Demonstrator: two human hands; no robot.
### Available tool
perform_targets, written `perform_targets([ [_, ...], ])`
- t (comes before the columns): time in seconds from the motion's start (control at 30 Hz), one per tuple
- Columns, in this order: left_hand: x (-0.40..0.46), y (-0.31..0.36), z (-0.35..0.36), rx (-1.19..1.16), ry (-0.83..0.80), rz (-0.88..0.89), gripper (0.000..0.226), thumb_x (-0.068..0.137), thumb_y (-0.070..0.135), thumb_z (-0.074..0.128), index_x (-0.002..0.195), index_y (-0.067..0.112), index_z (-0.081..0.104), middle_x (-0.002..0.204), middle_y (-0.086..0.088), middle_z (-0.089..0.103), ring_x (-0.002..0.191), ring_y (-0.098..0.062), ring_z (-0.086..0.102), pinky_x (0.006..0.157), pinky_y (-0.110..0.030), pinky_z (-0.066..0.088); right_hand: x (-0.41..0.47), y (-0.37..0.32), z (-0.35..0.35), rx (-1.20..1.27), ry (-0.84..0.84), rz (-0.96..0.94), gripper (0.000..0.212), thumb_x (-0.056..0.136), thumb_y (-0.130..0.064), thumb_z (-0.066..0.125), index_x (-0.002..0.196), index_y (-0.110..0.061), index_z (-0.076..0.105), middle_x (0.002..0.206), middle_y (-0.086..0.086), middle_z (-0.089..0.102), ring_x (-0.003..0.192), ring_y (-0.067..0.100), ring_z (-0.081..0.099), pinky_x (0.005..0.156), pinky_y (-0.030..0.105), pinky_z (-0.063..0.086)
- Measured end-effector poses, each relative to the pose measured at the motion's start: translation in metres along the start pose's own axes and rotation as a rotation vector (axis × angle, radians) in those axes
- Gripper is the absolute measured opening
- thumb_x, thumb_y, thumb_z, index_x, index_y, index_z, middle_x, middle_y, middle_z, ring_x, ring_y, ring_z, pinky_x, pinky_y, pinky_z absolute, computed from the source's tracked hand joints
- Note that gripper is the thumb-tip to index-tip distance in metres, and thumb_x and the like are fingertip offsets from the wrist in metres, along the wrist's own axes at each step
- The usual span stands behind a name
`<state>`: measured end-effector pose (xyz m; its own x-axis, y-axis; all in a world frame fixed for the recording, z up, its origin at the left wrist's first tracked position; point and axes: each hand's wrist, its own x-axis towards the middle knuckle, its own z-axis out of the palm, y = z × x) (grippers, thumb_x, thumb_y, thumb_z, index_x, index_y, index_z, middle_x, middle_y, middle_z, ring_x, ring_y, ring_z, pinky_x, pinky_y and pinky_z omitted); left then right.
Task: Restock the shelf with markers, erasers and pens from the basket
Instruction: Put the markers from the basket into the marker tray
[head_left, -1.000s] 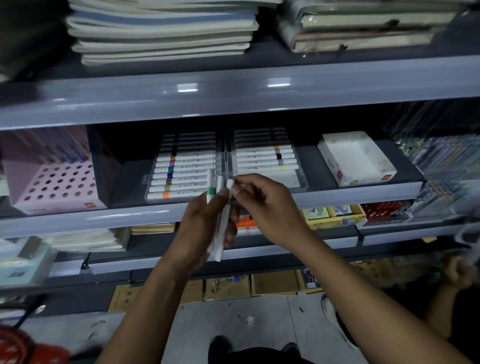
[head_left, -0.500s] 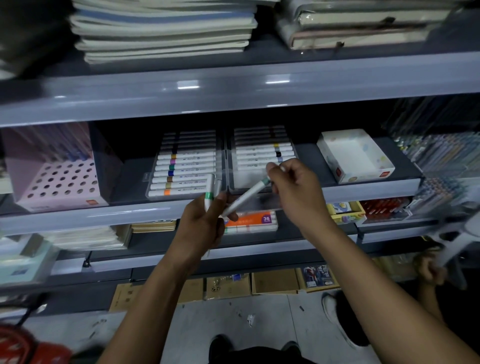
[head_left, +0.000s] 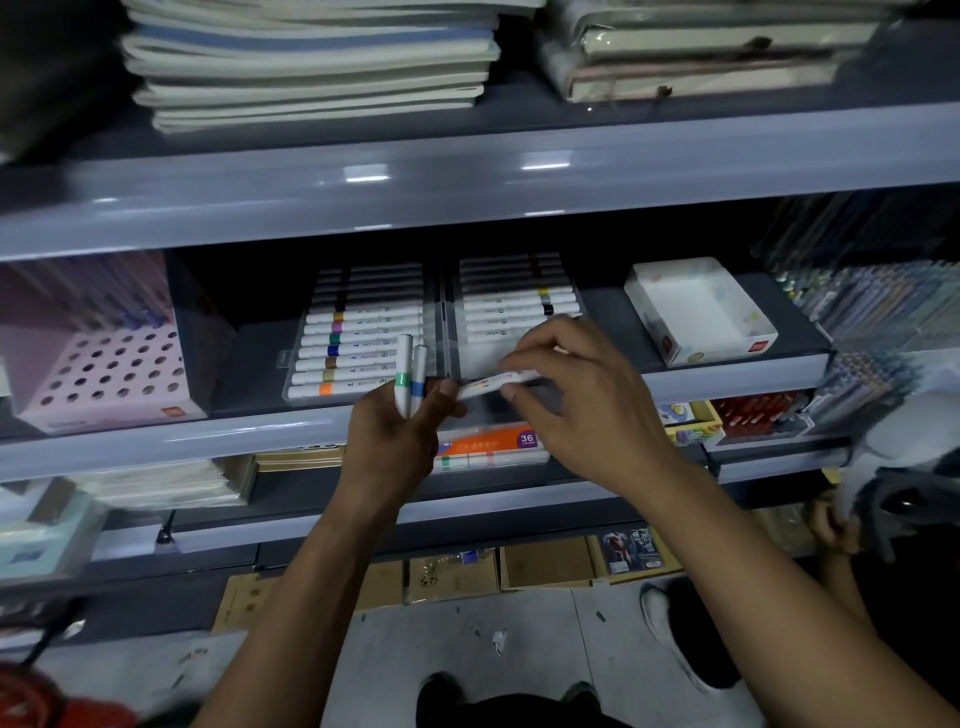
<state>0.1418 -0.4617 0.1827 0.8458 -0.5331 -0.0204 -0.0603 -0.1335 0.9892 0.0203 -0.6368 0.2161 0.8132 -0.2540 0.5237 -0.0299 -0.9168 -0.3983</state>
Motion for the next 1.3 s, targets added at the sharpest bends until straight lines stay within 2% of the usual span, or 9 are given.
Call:
perform_targets([
  [0.17,0.004,0.002,0.001,0.066,0.006,0.036,0.031,0.101,0.044,0.064,0.086,0.019,0.076,0.047,0.008,0.054,0.042,-0.006,0.046,0.044,-0.017,0.037,0.004,0.001,0.000,-0.110,-0.033,-0.104,0.019,0.094,-0.015,0.074,0.112,-0.011,0.078,0.101,0.001,0.065,0.099,0.023,0.059,0.078,0.041,0.053],
  [0.27,0.008,0.002,0.003,0.168,0.054,0.079,0.033,0.104,0.042,0.061,0.083,0.019,0.074,0.052,0.016,0.062,0.045,-0.001,0.053,0.047,-0.015,0.040,0.009,0.010,0.002,-0.114,-0.005,-0.080,0.018,0.092,-0.013,0.076,0.110,-0.011,0.077,0.102,0.002,0.064,0.100,0.023,0.058,0.080,0.040,0.053],
  [0.37,0.010,-0.001,-0.001,0.220,0.111,0.140,0.028,0.105,0.035,0.059,0.086,0.020,0.073,0.064,0.017,0.070,0.054,0.002,0.061,0.053,-0.011,0.042,0.016,0.020,0.005,-0.141,0.046,-0.030,0.020,0.089,-0.014,0.079,0.108,-0.011,0.079,0.101,0.003,0.064,0.101,0.027,0.054,0.082,0.046,0.048],
  [0.53,0.012,-0.013,-0.007,0.418,0.157,0.228,0.037,0.107,0.035,0.056,0.079,0.015,0.069,0.065,0.004,0.069,0.062,-0.009,0.065,0.059,-0.032,0.050,0.033,0.037,0.011,-0.166,0.026,0.035,0.019,0.087,-0.009,0.080,0.106,-0.009,0.080,0.097,0.007,0.066,0.093,0.031,0.057,0.080,0.048,0.049],
  [0.7,0.010,-0.016,-0.008,0.411,0.169,0.255,0.036,0.107,0.036,0.054,0.080,0.016,0.068,0.063,0.006,0.066,0.063,-0.009,0.065,0.052,-0.015,0.042,0.040,0.037,0.018,-0.210,-0.009,0.083,0.016,0.091,-0.010,0.076,0.106,-0.014,0.082,0.100,0.004,0.070,0.098,0.029,0.061,0.074,0.038,0.055],
  [0.8,0.008,-0.016,-0.007,0.381,0.163,0.255,0.033,0.107,0.035,0.054,0.087,0.014,0.070,0.064,0.005,0.066,0.062,-0.010,0.065,0.053,-0.015,0.044,0.037,0.034,0.020,-0.274,-0.026,0.090,0.018,0.091,-0.010,0.075,0.105,-0.019,0.083,0.099,-0.001,0.071,0.101,0.026,0.062,0.071,0.031,0.052],
  [0.97,0.007,-0.016,-0.007,0.358,0.160,0.251,0.031,0.107,0.034,0.055,0.091,0.012,0.071,0.067,0.004,0.068,0.063,-0.009,0.066,0.052,-0.016,0.045,0.033,0.026,0.020,-0.389,-0.049,0.150,0.031,0.084,0.001,0.074,0.106,-0.019,0.081,0.102,-0.003,0.072,0.106,0.023,0.061,0.066,0.035,0.056],
  [1.13,0.006,-0.016,-0.005,0.352,0.172,0.252,0.030,0.107,0.032,0.056,0.083,0.017,0.067,0.062,0.008,0.064,0.060,-0.003,0.064,0.051,-0.011,0.043,0.034,0.017,0.017,-0.463,-0.136,0.149,0.035,0.092,-0.004,0.064,0.116,-0.026,0.077,0.110,-0.006,0.071,0.105,0.022,0.062,0.072,0.035,0.055],
  [1.3,0.007,-0.017,-0.004,0.364,0.184,0.265,0.034,0.108,0.030,0.056,0.075,0.025,0.060,0.057,0.012,0.061,0.057,-0.001,0.062,0.050,-0.009,0.040,0.036,0.020,0.017,-0.462,-0.177,0.165,0.038,0.092,-0.004,0.065,0.119,-0.028,0.077,0.115,-0.004,0.068,0.109,0.023,0.061,0.076,0.034,0.056],
])
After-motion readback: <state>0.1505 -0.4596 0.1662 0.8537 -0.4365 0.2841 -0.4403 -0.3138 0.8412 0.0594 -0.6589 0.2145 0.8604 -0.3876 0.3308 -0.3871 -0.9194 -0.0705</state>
